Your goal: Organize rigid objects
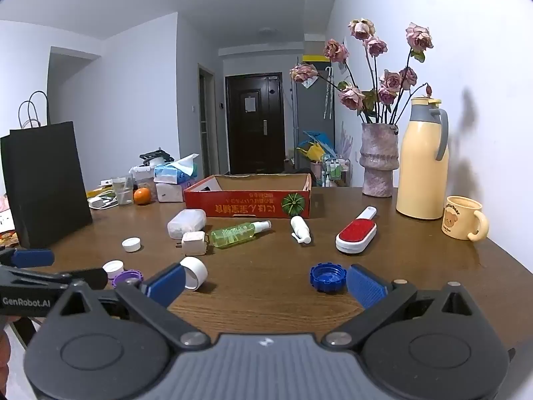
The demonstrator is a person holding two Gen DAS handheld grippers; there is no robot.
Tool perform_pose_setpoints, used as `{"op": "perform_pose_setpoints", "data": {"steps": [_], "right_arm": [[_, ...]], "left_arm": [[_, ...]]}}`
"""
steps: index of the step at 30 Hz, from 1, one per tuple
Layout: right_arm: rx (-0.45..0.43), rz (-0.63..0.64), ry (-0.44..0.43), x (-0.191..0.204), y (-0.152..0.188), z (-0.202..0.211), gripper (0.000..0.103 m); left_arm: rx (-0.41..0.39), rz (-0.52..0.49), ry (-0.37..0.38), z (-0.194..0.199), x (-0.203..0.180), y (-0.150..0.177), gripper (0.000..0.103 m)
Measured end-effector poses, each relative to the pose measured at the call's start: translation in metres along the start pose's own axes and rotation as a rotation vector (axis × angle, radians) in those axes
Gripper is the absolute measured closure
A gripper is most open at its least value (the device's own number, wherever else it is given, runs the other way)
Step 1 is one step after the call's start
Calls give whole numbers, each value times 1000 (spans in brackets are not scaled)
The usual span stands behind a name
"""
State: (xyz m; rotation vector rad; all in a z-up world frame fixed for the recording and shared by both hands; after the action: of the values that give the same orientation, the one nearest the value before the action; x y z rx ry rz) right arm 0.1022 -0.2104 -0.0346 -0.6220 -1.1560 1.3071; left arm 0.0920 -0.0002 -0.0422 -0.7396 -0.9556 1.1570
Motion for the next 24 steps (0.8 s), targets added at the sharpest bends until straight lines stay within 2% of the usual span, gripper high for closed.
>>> {"op": "perform_pose_setpoints", "data": {"steps": [2,24], "right_arm": [[4,-1,-3,0,1,0,0],[-3,4,-1,0,0,-2,0]], "left_arm": [[-19,-1,-6,0,1,-2,0],[-25,14,-6,1,0,-5,0]]}}
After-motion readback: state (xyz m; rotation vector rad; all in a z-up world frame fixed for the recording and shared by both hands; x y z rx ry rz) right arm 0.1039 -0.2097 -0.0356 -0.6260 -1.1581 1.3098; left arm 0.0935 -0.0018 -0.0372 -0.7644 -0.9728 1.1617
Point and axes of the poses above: each gripper's, at about its wrist camera, not at the fingertips, and z roughly against the way its jaws point, x to its left, y to its underside, the point moved 10 cm from there along -z, roughly the way its jaws point, and after that the axes turned 14 degrees about -z, right-handed, at the moved point
